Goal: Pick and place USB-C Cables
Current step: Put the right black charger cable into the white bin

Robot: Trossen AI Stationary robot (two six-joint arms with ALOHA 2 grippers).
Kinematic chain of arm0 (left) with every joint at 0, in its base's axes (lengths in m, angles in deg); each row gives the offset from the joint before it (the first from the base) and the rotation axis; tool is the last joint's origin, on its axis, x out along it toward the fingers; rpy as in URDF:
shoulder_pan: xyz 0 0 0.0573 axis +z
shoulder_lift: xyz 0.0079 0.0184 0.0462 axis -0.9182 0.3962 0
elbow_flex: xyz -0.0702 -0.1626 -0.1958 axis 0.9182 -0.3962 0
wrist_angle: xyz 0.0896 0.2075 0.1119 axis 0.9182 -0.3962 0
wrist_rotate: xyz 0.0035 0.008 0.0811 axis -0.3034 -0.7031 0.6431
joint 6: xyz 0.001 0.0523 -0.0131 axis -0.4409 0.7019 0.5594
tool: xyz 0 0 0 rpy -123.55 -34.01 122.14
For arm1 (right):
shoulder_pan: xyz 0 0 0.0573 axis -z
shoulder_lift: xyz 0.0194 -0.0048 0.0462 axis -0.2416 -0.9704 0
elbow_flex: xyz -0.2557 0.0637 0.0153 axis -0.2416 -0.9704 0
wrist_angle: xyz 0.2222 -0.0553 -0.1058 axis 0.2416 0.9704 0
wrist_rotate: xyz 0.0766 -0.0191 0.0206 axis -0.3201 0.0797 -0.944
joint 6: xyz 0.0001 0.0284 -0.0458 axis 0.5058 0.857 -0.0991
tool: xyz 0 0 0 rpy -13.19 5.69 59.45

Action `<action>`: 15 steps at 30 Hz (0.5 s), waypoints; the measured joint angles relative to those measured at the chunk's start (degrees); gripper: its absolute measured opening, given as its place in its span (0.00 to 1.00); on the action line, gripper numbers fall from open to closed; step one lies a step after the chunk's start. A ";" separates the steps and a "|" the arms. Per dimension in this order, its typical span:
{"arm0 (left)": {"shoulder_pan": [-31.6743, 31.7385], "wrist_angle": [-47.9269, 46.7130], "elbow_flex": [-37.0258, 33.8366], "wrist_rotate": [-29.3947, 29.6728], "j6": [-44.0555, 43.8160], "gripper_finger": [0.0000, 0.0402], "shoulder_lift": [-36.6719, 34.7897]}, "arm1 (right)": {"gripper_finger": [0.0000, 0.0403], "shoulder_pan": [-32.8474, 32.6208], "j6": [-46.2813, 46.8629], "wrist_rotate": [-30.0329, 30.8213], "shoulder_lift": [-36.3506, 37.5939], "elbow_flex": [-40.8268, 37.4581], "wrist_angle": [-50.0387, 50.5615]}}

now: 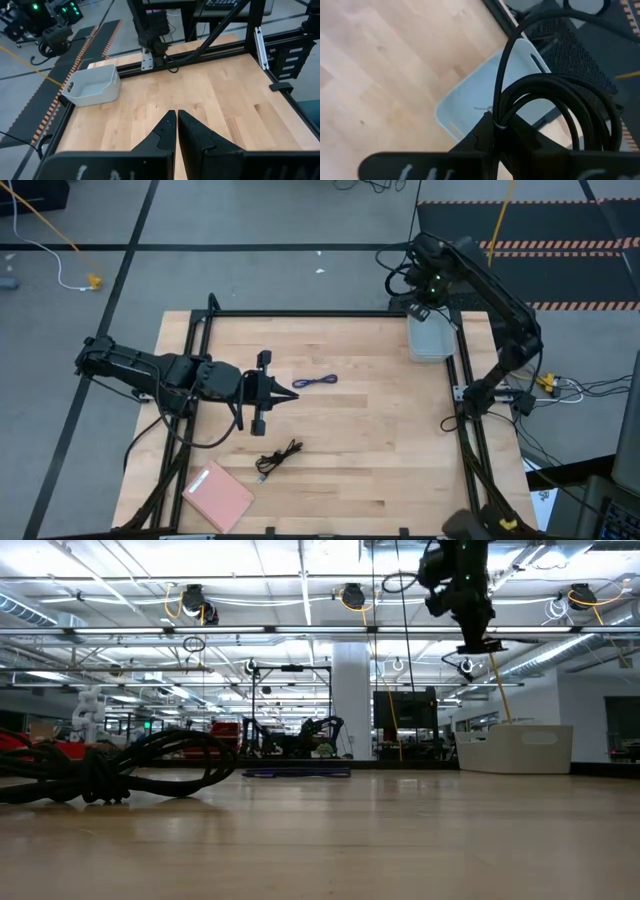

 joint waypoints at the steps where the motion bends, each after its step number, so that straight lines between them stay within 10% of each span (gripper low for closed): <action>1: 0.00 -0.03 0.00 0.01 -0.14 0.05 0.00 | 0.05 0.47 -0.30 -0.17 -0.35 -0.13 -0.34; 15: -1.12 -1.23 0.00 0.02 -1.56 0.05 0.31 | 0.05 1.54 1.39 -2.53 0.05 -16.12 -10.94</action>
